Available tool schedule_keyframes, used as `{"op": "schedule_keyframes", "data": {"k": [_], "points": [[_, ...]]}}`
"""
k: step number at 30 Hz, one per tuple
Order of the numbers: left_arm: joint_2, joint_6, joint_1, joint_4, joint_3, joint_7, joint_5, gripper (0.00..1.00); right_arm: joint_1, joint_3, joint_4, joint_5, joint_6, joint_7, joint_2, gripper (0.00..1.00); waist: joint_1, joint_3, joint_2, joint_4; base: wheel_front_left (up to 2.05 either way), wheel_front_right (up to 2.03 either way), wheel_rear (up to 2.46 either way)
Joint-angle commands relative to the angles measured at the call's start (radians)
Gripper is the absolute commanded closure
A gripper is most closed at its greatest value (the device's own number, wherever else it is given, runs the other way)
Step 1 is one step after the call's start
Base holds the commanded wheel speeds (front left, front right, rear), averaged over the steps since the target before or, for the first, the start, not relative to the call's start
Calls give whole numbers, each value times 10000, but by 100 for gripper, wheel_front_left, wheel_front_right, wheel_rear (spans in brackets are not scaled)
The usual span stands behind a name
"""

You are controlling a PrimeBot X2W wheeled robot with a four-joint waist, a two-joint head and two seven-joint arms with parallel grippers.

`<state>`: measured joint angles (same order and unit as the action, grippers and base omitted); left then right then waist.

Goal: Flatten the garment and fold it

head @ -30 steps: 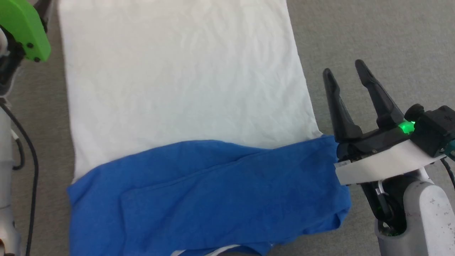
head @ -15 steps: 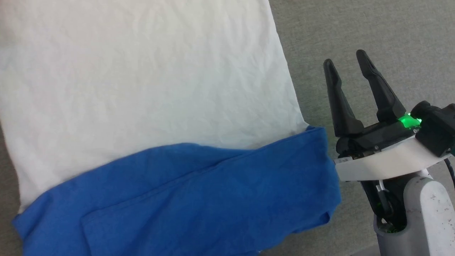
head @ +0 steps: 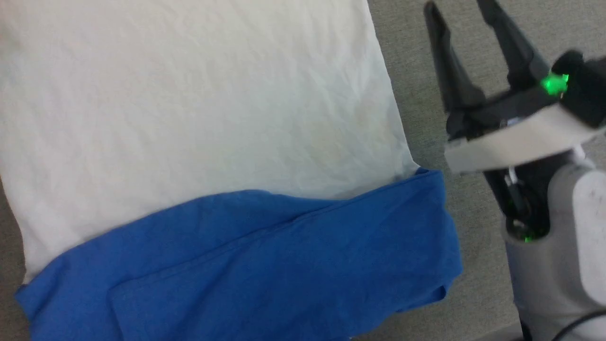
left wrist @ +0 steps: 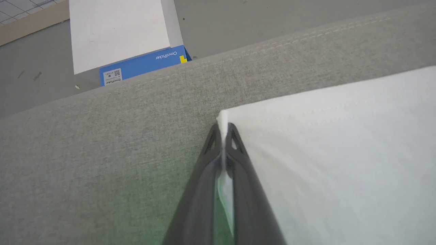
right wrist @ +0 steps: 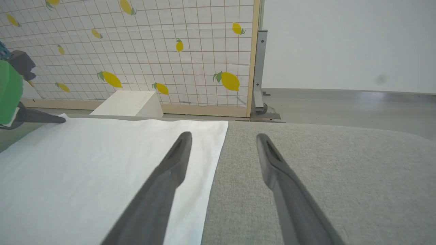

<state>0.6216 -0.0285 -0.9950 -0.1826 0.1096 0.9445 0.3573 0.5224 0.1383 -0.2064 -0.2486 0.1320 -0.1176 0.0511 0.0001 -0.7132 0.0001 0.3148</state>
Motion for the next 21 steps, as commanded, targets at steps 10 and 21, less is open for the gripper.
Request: {"op": "schedule_keyframes", "data": {"k": [10,21], "points": [[-840,318,-433,-27,451,-973,312,100,5142,-555,4874,-49,-13,-2417,-9,0,-1,-104,-1,-1188,0,0,0],[-1849,874,-1284,-373,1351,-2000,333,100,7735,-1900,8447,1196,-13,-4501,-9,0,-1,-548,-1,-2524,0,0,0]]}}
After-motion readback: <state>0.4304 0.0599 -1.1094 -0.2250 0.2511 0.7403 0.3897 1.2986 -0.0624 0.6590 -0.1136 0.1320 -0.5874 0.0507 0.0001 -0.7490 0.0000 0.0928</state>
